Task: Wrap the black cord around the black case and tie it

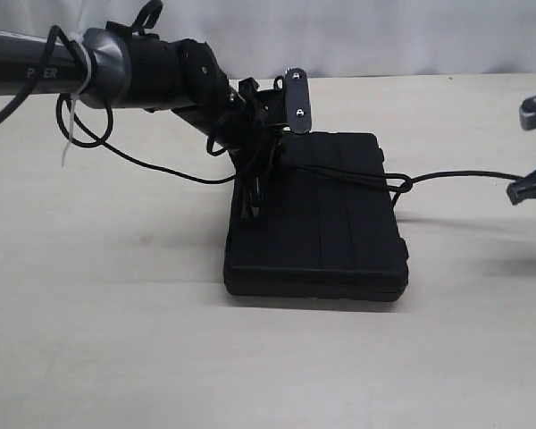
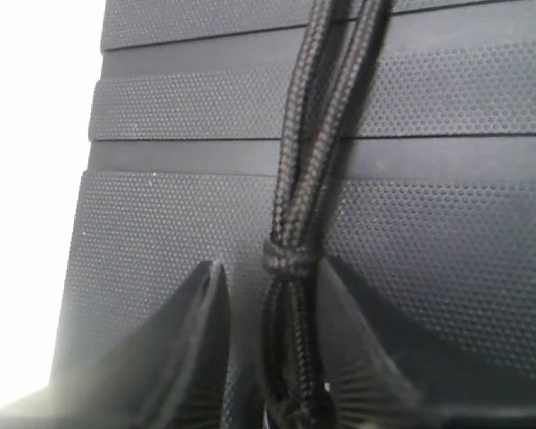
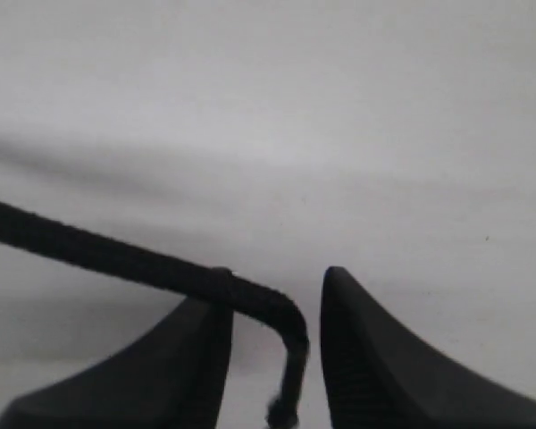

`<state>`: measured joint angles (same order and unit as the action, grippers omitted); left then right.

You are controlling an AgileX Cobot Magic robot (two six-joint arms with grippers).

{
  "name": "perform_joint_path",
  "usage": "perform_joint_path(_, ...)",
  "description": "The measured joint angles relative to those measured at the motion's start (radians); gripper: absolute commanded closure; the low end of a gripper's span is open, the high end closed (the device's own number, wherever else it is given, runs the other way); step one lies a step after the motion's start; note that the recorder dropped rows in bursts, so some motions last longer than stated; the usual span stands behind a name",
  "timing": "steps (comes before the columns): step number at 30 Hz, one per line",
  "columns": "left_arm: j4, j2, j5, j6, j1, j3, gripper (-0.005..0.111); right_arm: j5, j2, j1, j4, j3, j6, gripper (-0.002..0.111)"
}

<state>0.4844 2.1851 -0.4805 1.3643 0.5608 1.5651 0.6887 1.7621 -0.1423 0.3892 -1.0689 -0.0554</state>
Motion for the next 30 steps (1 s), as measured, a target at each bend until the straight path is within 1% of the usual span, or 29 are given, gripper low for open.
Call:
perform_joint_path(5, 0.0, 0.0, 0.0, 0.0, 0.0, 0.0, 0.073, 0.007, 0.117, -0.056, 0.014, 0.007, -0.012, 0.075)
perform_joint_path(9, 0.0, 0.0, 0.0, 0.0, 0.0, 0.0, 0.073, 0.017, 0.157, -0.089, 0.032, -0.01, -0.052, 0.075)
perform_joint_path(15, 0.0, 0.0, 0.002, 0.0, 0.0, 0.0, 0.073, 0.046, 0.139, -0.095, 0.018, -0.074, -0.065, 0.075)
perform_joint_path(18, 0.0, 0.0, 0.003, 0.0, 0.0, 0.0, 0.073, 0.064, 0.125, -0.107, 0.046, -0.064, -0.086, 0.075)
perform_joint_path(23, 0.0, 0.0, 0.004, 0.0, 0.0, 0.0, 0.073, 0.123, 0.127, -0.143, 0.141, -0.015, -0.187, 0.075)
perform_joint_path(27, 0.0, 0.0, 0.006, 0.0, 0.0, 0.0, 0.073, 0.127, 0.125, -0.125, 0.136, -0.04, -0.211, 0.075)
perform_joint_path(30, 0.0, 0.0, 0.006, 0.0, 0.0, 0.0, 0.073, 0.12, 0.116, -0.076, 0.104, -0.076, -0.187, 0.075)
